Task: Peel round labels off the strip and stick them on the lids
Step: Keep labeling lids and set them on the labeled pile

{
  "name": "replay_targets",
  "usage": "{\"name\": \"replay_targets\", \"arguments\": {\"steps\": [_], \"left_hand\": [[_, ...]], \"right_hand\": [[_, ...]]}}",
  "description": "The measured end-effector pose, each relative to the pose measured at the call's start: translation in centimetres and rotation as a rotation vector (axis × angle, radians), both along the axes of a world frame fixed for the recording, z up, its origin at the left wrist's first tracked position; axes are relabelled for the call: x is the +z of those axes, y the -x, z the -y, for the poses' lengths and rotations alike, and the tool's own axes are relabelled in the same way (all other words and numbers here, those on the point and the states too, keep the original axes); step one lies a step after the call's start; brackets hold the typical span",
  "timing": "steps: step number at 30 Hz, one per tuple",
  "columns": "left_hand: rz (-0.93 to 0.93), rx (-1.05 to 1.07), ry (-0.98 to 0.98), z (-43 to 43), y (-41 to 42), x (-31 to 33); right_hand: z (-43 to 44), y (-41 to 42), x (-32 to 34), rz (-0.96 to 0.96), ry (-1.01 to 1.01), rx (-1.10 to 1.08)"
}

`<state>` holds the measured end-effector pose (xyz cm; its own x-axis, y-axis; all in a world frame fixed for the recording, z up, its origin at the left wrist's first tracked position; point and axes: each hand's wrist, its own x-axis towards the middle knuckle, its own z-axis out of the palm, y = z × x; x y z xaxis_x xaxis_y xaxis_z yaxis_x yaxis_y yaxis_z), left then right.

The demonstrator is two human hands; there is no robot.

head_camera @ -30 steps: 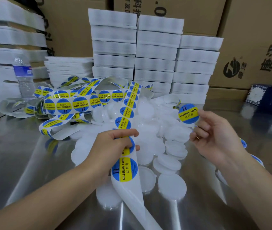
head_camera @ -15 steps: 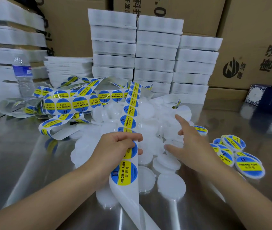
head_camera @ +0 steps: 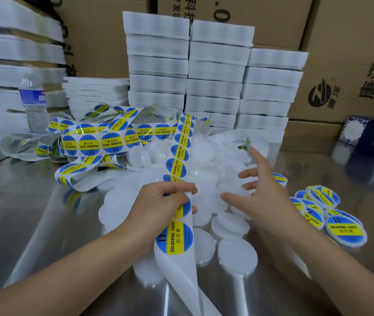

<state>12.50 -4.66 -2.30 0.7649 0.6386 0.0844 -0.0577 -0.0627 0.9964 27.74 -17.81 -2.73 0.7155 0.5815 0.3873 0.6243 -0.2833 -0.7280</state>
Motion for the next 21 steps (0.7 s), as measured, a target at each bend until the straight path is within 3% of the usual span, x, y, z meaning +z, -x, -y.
{"name": "replay_targets", "arguments": {"steps": [8, 21], "left_hand": [[0.000, -0.024, -0.235, 0.1, 0.2, 0.0], [-0.055, -0.031, -0.232, 0.1, -0.2, -0.2]], "right_hand": [[-0.3, 2.8, 0.6, -0.253, -0.069, 0.374], [-0.3, 2.8, 1.3, -0.252, -0.208, 0.289]]}}
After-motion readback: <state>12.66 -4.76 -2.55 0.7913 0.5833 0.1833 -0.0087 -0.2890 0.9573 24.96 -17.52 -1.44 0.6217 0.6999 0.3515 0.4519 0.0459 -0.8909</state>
